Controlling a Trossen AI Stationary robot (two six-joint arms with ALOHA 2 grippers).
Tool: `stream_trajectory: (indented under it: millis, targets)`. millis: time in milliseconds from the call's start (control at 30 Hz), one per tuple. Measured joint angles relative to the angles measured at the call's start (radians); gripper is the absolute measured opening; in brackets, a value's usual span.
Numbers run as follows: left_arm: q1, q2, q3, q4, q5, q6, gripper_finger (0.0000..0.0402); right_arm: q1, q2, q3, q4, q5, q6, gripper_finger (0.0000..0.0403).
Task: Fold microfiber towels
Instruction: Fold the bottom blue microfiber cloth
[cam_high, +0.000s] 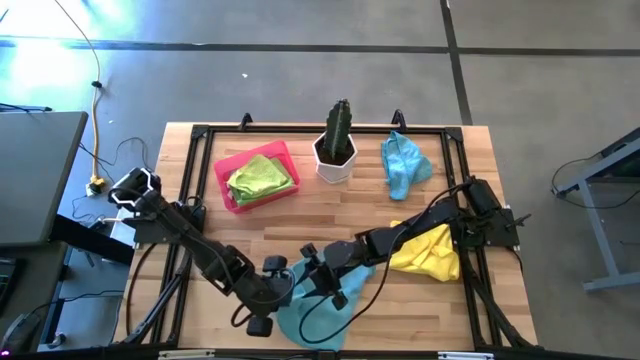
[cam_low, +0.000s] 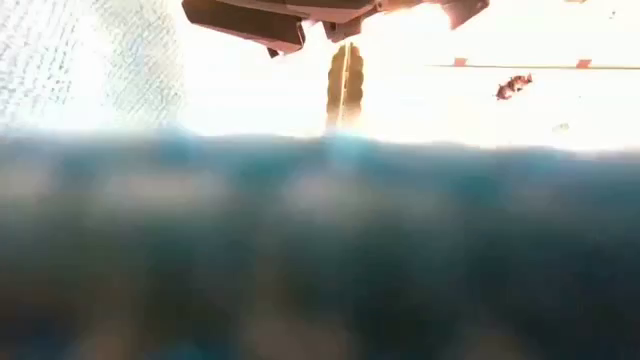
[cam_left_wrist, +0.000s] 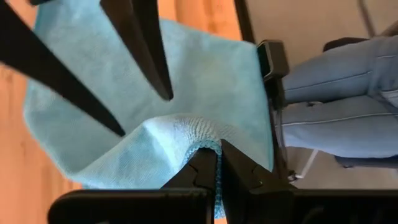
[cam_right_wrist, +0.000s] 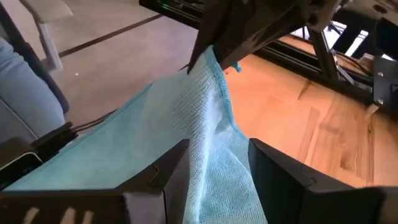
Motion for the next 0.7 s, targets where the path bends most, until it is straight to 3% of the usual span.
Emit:
stream_trajectory:
  millis: [500, 700]
  targets:
    - [0.014, -0.079, 0.001, 0.023, 0.069, 0.024, 0.0, 0.0, -0.014, 0.0, -0.015, -0.007, -0.093, 0.0156]
    - [0.009, -0.131, 0.001, 0.006, 0.031, 0.021, 0.0, -0.002, -0.095, 0.001, -0.186, 0.027, -0.043, 0.0156]
